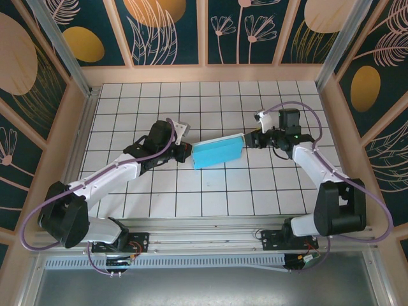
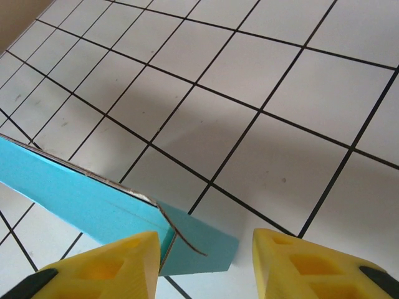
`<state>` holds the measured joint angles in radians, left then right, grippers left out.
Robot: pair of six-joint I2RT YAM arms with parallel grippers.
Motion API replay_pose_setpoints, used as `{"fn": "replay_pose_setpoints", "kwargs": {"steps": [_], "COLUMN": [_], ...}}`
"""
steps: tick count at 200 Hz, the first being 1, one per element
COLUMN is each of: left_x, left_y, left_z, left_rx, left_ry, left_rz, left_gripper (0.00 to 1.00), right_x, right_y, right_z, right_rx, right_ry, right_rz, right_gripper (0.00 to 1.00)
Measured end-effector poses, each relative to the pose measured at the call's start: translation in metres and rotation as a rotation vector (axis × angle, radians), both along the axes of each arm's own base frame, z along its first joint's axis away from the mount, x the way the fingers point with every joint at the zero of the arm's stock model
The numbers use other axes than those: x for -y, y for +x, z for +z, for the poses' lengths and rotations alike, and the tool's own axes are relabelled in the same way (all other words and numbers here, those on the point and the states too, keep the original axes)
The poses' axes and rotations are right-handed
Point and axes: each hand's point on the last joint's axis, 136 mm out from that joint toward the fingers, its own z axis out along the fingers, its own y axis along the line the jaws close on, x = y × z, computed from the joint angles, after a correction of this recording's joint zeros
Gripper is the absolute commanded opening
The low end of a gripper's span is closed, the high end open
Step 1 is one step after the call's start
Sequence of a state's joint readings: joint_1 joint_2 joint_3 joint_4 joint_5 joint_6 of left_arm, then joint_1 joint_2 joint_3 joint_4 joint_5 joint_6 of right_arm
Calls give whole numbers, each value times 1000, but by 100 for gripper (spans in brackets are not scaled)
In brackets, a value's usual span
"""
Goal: Fold the paper box
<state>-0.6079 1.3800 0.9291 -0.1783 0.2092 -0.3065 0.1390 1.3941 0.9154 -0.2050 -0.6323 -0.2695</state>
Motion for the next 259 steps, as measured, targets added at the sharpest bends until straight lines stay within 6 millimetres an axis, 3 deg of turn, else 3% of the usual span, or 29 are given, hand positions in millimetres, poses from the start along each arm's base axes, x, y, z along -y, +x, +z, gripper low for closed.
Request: {"fn": "replay_pose_setpoints", "kwargs": {"steps": [39, 94, 202, 259], "left_x": [1, 9, 8, 9], "left_y": [1, 15, 23, 25], "left_z": [-9, 0, -2, -3], "left_rx": [-19, 25, 35, 33], "left_ry": [20, 53, 115, 120], "left_rz": [-4, -43, -51, -51], "left_gripper": [0, 0, 0, 0], "right_x": [-7, -13, 1, 2], "right_y": [4, -1, 6, 6], "right_z": [-2, -2, -4, -4], "right_rx": [-4, -7, -12, -13], "right_ry": [36, 67, 51, 52], "right_rz": [73, 125, 68, 66], "right_gripper": [39, 34, 30, 21]}}
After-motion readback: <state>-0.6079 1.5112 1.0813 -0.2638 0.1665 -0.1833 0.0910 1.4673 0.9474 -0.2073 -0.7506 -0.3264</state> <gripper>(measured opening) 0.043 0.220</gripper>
